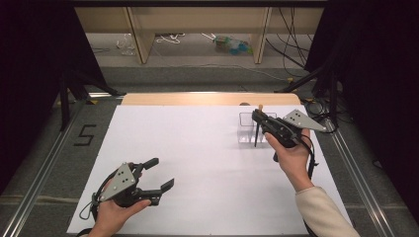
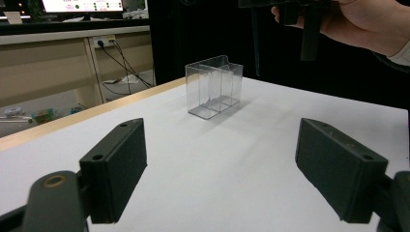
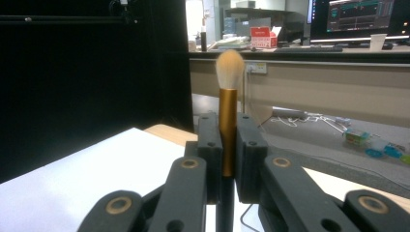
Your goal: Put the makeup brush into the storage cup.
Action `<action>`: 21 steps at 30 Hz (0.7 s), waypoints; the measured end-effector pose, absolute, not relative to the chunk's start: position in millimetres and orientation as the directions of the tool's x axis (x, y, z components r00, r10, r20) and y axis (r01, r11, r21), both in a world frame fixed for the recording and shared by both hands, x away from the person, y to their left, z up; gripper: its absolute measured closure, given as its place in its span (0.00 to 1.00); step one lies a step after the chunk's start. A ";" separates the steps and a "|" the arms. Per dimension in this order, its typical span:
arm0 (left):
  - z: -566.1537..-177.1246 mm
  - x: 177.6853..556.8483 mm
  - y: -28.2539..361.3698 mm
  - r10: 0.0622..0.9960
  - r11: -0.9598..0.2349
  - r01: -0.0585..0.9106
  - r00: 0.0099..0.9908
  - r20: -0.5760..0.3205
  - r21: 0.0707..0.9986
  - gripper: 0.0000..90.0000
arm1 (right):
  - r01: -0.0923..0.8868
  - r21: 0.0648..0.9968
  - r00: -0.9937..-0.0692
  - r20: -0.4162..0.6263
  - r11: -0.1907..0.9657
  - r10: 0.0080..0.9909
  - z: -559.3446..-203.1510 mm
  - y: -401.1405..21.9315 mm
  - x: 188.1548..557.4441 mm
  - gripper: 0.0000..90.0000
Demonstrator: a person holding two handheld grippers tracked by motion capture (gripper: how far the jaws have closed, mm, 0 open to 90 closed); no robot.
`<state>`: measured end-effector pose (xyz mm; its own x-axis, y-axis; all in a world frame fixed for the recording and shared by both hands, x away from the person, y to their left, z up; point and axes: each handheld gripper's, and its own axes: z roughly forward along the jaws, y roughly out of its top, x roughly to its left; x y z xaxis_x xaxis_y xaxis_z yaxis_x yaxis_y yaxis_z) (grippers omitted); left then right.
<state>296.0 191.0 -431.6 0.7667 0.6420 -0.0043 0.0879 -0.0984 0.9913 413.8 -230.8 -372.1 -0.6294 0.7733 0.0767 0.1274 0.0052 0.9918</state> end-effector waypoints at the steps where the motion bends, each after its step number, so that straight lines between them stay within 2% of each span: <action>1: -431.6 296.1 191.0 0.642 -0.099 0.088 0.767 -0.004 0.991 0.21 | 0.126 0.992 -0.629 0.076 0.006 0.773 -372.0 -230.8 414.1 0.93; 21: -431.7 296.4 190.9 0.641 -0.095 0.089 0.768 -0.007 0.991 0.21 | 0.131 0.991 -0.611 0.080 0.001 0.788 -371.2 -232.3 423.4 0.93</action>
